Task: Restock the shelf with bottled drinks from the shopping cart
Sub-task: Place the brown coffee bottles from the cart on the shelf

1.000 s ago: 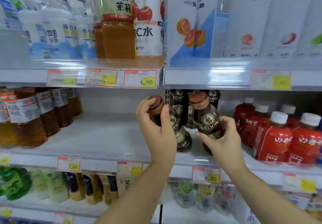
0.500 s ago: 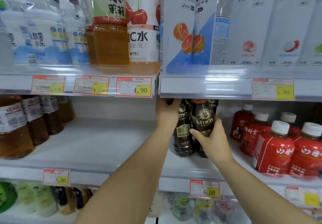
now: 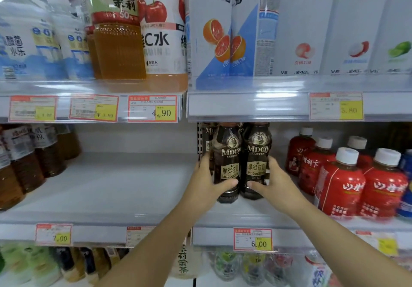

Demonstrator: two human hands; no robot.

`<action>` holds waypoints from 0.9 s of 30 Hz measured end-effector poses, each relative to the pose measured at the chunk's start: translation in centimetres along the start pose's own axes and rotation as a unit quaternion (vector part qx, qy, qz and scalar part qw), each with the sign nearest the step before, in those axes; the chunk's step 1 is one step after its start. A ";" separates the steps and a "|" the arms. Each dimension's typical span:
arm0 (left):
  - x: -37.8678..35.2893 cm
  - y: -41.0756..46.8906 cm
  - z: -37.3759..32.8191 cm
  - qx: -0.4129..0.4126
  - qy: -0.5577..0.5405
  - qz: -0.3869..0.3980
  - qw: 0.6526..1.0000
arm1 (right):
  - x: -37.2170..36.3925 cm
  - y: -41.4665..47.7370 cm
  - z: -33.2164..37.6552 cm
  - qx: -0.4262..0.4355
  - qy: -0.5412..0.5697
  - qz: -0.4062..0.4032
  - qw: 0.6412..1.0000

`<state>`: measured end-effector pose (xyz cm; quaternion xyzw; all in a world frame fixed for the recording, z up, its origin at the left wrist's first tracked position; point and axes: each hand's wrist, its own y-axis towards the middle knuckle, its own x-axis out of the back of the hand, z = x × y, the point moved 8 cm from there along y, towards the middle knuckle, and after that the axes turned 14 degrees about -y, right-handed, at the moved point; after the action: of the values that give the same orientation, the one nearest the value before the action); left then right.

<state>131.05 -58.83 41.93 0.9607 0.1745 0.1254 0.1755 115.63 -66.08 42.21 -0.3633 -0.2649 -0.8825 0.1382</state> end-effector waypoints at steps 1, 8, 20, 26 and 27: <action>0.2 -0.2 1.0 0.022 0.010 0.000 1.000 | -0.1 0.3 0.2 -0.001 -0.009 -0.001 1.000; 1.9 1.9 3.0 0.069 -0.049 -0.048 0.995 | -1.7 2.4 1.0 -0.021 -0.017 -0.032 0.999; 1.5 3.8 2.4 0.071 -0.022 0.009 0.997 | -3.6 4.0 1.2 -0.030 0.012 -0.008 0.999; 1.4 3.8 2.4 0.066 -0.009 0.000 0.998 | -3.8 4.1 0.7 -0.049 0.008 -0.017 0.999; 1.3 3.8 2.4 0.066 -0.008 -0.002 0.998 | -3.8 4.1 0.7 -0.052 0.009 -0.018 0.998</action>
<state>134.07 -62.36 41.44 0.9709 0.1825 0.1056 0.1135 120.45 -68.85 41.38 -0.3575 -0.2242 -0.9004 0.1060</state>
